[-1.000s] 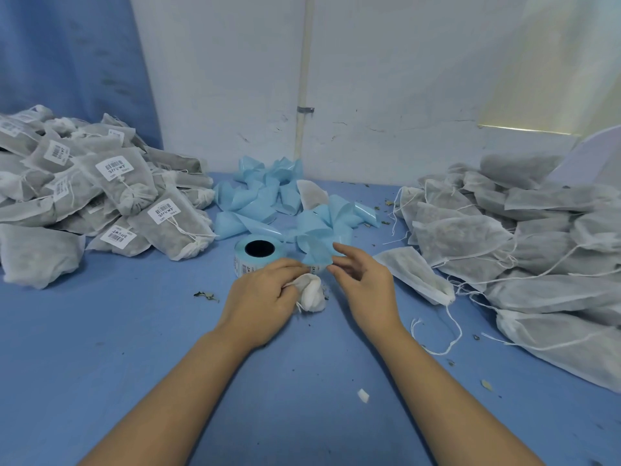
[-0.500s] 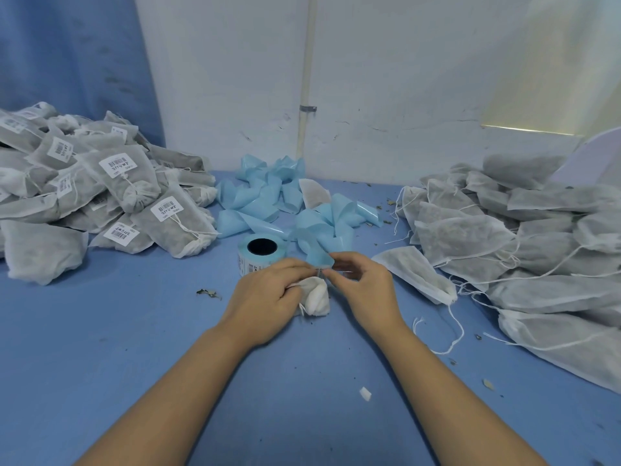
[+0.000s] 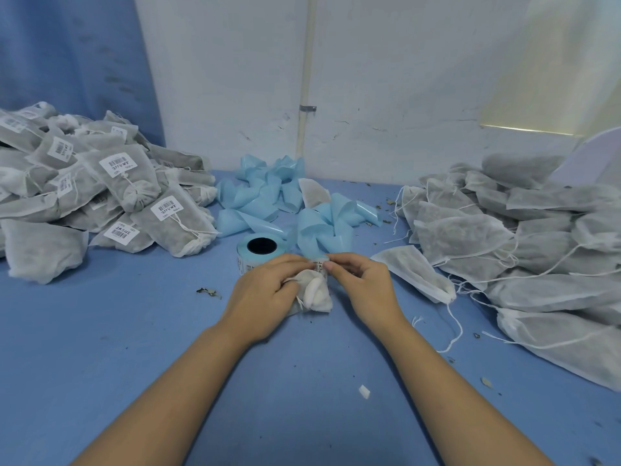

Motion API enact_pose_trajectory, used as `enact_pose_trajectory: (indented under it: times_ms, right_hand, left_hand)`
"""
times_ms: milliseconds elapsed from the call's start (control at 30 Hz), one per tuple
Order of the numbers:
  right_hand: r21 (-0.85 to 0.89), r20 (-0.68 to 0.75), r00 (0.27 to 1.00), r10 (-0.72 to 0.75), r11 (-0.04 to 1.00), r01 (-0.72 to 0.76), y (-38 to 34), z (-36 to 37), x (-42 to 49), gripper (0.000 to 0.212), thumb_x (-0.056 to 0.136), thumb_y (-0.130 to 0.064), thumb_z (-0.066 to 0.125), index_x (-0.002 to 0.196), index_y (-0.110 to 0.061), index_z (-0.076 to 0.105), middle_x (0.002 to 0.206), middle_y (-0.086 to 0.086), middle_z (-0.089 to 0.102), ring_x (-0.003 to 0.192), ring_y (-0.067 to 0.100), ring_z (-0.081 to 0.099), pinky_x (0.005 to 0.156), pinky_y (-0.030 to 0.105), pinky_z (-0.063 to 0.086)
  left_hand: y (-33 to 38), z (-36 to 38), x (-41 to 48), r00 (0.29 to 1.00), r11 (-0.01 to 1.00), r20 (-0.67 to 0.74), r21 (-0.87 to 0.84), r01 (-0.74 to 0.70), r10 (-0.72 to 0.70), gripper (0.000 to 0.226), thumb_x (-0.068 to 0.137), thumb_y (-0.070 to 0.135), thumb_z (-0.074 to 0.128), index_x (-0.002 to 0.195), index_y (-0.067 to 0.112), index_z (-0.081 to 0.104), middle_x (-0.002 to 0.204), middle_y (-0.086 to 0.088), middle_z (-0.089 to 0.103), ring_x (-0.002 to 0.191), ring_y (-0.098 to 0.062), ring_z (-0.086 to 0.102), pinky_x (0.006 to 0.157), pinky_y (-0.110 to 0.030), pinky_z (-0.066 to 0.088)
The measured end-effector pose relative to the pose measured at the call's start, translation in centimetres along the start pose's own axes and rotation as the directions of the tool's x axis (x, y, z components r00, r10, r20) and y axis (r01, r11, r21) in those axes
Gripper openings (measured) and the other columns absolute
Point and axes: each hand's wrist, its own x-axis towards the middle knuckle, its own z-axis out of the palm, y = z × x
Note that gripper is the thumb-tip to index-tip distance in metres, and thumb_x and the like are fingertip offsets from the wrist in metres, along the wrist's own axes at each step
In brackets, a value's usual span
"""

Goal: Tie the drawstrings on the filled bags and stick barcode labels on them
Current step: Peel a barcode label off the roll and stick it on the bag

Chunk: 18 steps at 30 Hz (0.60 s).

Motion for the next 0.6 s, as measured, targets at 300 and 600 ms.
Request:
enact_pose_trajectory:
  times_ms: [300, 600]
  right_hand:
    - [0.073, 0.034, 0.999, 0.012, 0.997, -0.015, -0.42, -0.43, -0.03, 0.018, 0.09, -0.005, 0.062, 0.086, -0.019, 0.073, 0.079, -0.01, 0.074, 0.075, -0.001, 0.067, 0.068, 0.008, 0.046]
    - [0.048, 0.069, 0.998, 0.004, 0.999, -0.007, -0.68, -0.37, -0.38, 0.013, 0.083, -0.009, 0.071, 0.088, -0.021, 0.074, 0.09, -0.003, 0.075, 0.087, 0.008, 0.068, 0.08, 0.018, 0.051]
  left_hand:
    - [-0.21, -0.02, 0.07, 1.0, 0.999, -0.008, -0.032, 0.007, -0.007, 0.048, 0.075, 0.019, 0.038, 0.112, 0.024, 0.069, 0.104, 0.039, 0.053, 0.106, 0.002, 0.053, 0.092, -0.025, 0.044]
    - [-0.25, -0.05, 0.07, 1.0, 0.998, -0.012, -0.059, 0.003, -0.004, 0.047, 0.075, 0.017, 0.04, 0.111, 0.022, 0.069, 0.11, 0.026, 0.06, 0.109, -0.004, 0.056, 0.094, -0.036, 0.045]
